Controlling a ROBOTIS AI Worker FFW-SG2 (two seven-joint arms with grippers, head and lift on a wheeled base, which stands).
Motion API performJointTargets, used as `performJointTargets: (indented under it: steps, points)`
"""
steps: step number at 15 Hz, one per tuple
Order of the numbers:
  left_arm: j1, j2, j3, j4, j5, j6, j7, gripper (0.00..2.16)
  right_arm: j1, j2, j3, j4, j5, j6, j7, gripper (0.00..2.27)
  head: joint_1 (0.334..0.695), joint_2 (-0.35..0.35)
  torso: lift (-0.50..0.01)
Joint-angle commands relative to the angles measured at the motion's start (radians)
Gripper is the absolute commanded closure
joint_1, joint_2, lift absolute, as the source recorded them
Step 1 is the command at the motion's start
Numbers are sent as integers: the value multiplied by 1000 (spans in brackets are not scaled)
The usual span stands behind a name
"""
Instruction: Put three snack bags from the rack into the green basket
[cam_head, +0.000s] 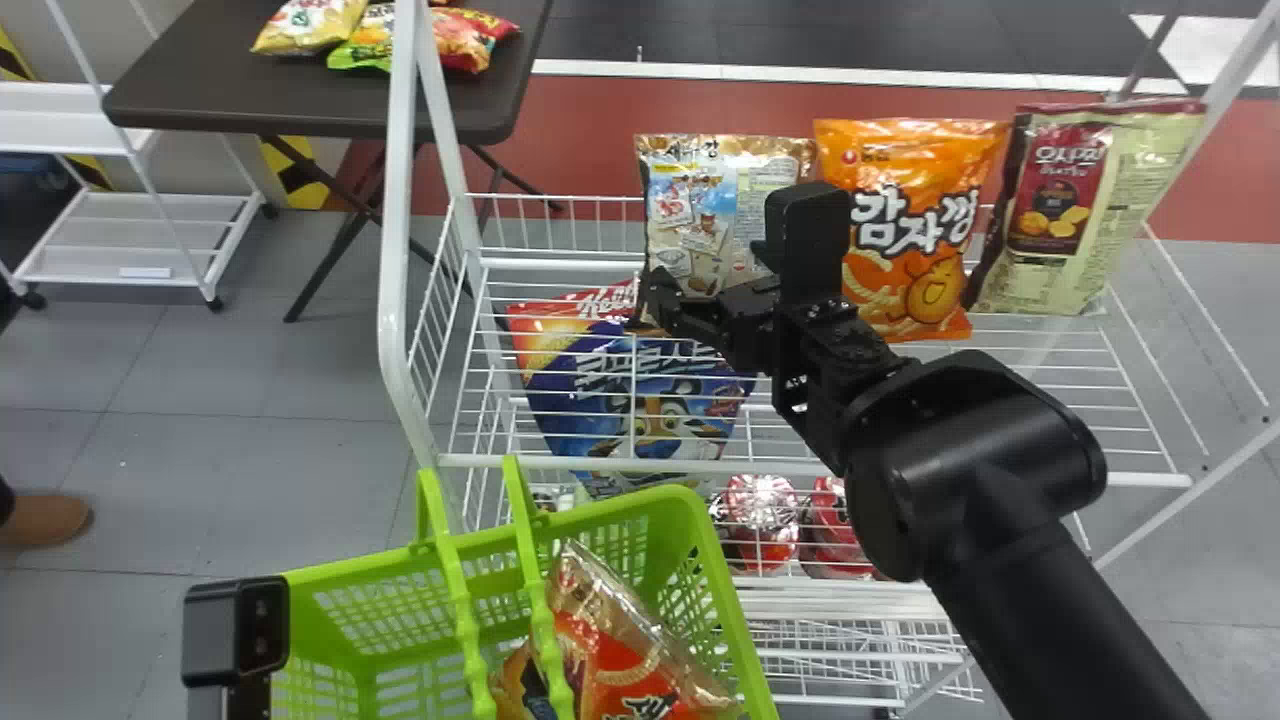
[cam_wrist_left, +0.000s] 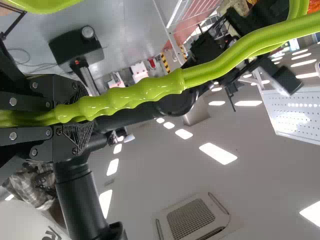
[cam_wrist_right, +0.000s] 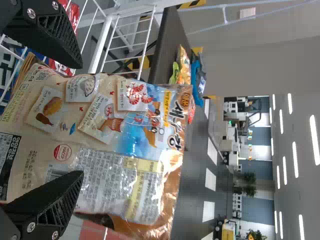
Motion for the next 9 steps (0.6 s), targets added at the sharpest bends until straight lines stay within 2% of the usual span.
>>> performJointTargets:
  steps: [1,3,4,5,6,7,8,9]
  points:
    - [2,-3,4,0,0,2,-2,2148,-53,26,23,106,31,-22,-7,63,695,15,0]
    - [4,-3,6,0,0,2,-5,2148,-88,31,35,167,39,-43,-7,299,695,27,0]
    - [4,-3,6,0,2,2,-7,2148,-98,32,38,181,48,-53,-5,589,695,29,0]
    - [5,-3,7,0,2,-1,-7,2148,-102,31,40,187,50,-50,-1,1062,695,30,0]
    - [5,-3,9,0,2,2,-8,2148,-102,31,40,186,48,-47,2,1804,695,32,0]
    - [5,-3,10,0,5,2,-8,2148,-96,31,38,176,47,-34,1,2118,695,32,0]
    - [7,-3,12,0,6,2,-8,2148,-88,29,37,155,47,-34,2,2138,695,33,0]
    - [7,-3,17,0,6,2,-8,2148,-75,26,31,129,47,-28,6,2250,695,33,0]
